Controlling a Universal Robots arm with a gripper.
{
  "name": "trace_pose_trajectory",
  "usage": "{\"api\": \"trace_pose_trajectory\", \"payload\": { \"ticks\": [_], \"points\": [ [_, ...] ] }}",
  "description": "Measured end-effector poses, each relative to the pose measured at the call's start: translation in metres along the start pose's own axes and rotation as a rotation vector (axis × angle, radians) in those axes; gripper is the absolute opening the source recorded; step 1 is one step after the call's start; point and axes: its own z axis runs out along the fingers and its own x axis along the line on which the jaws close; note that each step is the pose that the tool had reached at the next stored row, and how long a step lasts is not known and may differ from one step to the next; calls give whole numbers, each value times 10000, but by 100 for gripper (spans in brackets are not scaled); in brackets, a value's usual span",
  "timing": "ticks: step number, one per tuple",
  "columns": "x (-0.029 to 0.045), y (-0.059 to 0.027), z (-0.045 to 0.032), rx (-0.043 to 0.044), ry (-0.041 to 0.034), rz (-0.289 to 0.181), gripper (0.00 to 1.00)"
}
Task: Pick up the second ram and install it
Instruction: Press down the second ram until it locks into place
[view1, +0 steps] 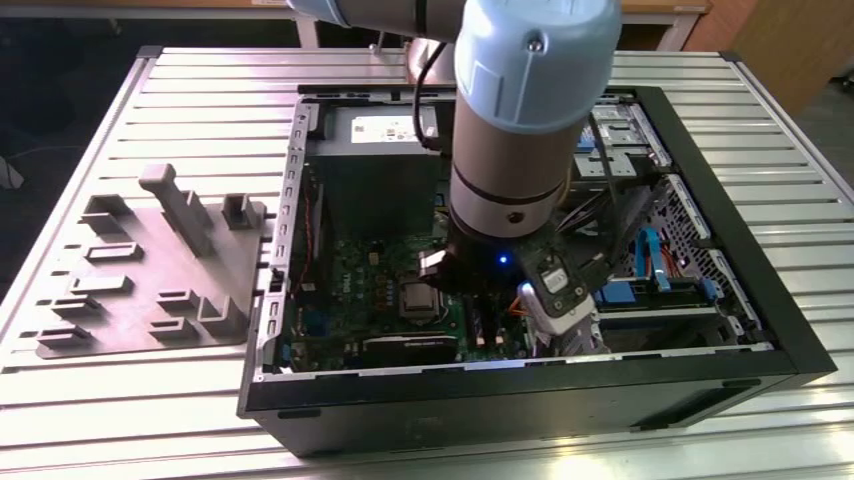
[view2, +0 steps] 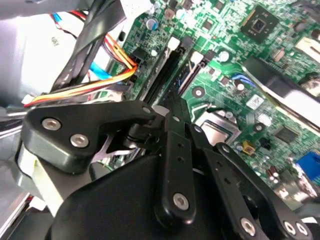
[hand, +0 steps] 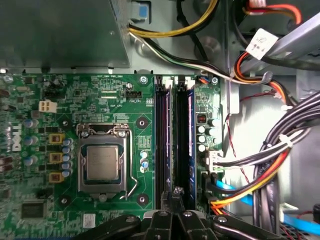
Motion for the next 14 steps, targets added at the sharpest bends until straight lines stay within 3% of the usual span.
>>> {"api": "trace_pose_trajectory", "payload": {
  "ticks": [4,10,14],
  "points": [
    [-4,4,-85,2,0,-1,10],
    [-5,11,-89,4,1,-2,10],
    [-2,95,-82,2,0,-1,10]
  ]
}}
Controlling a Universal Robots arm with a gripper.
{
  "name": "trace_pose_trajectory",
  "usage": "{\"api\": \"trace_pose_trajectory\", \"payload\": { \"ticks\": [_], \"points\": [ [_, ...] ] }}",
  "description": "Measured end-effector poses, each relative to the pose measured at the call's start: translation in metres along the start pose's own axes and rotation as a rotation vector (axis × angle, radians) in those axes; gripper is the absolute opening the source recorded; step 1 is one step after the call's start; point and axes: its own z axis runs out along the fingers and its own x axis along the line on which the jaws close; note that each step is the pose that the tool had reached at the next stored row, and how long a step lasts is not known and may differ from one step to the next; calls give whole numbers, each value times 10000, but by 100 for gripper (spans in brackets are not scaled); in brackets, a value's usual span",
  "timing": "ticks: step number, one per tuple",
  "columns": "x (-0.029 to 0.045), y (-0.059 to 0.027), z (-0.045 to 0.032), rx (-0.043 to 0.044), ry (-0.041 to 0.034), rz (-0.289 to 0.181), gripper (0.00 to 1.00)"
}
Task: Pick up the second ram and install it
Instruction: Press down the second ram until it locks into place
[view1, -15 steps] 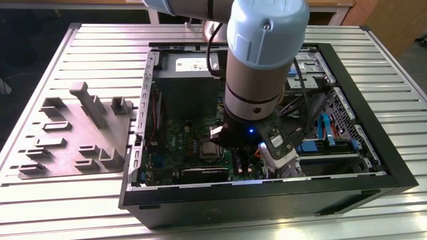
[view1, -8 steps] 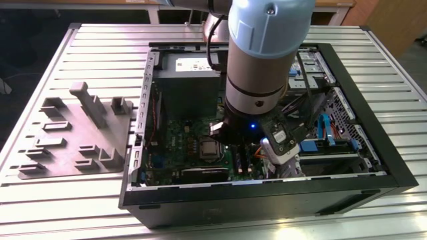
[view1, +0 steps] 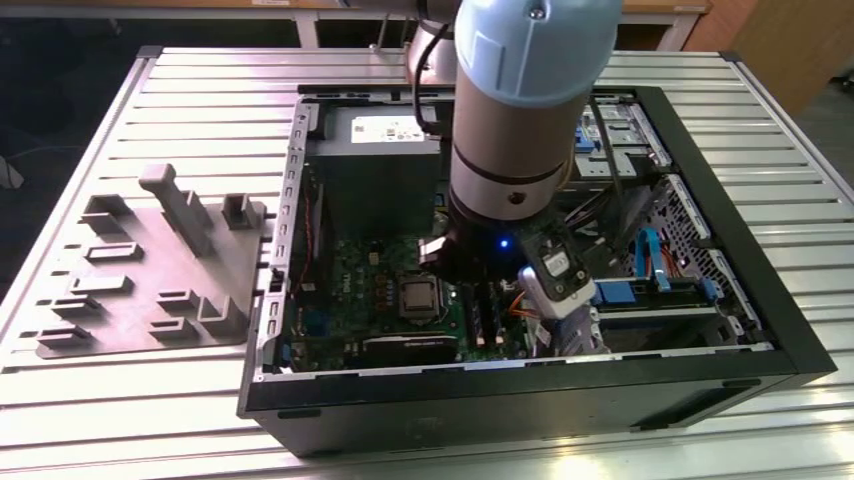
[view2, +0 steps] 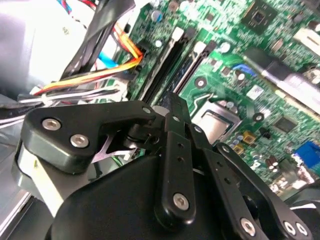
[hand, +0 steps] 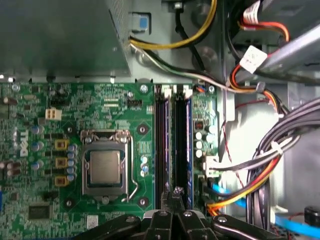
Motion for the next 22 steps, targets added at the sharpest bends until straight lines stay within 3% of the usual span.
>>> {"api": "trace_pose_trajectory", "payload": {
  "ticks": [5,9,22],
  "points": [
    [4,144,8,0,0,1,10],
    [6,210,12,0,0,0,10],
    [4,229,-37,-1,0,0,10]
  ]
}}
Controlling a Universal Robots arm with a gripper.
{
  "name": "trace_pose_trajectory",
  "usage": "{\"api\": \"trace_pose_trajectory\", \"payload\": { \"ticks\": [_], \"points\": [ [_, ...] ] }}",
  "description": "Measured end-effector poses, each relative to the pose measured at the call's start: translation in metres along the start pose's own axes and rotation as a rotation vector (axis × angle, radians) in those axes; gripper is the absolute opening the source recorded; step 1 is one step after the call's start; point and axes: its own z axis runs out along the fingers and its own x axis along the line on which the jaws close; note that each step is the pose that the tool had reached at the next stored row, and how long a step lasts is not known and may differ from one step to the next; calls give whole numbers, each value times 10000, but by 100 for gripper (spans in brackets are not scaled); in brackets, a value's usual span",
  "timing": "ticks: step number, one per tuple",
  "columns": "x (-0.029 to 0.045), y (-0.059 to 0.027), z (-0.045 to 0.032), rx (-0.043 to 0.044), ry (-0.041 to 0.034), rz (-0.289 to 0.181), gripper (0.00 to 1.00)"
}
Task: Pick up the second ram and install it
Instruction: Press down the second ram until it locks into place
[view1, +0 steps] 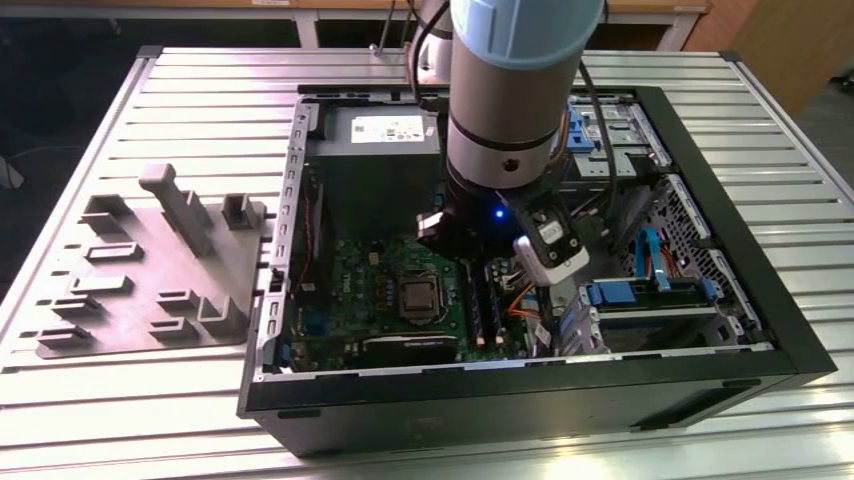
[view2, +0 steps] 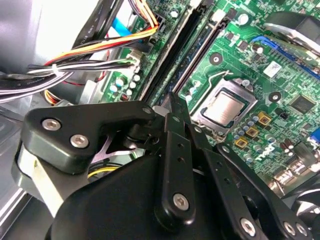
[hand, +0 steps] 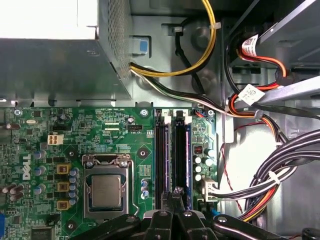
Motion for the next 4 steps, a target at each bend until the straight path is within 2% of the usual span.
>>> {"api": "trace_pose_trajectory", "payload": {
  "ticks": [4],
  "points": [
    [-1,1,-19,-1,0,0,10]
  ]
}}
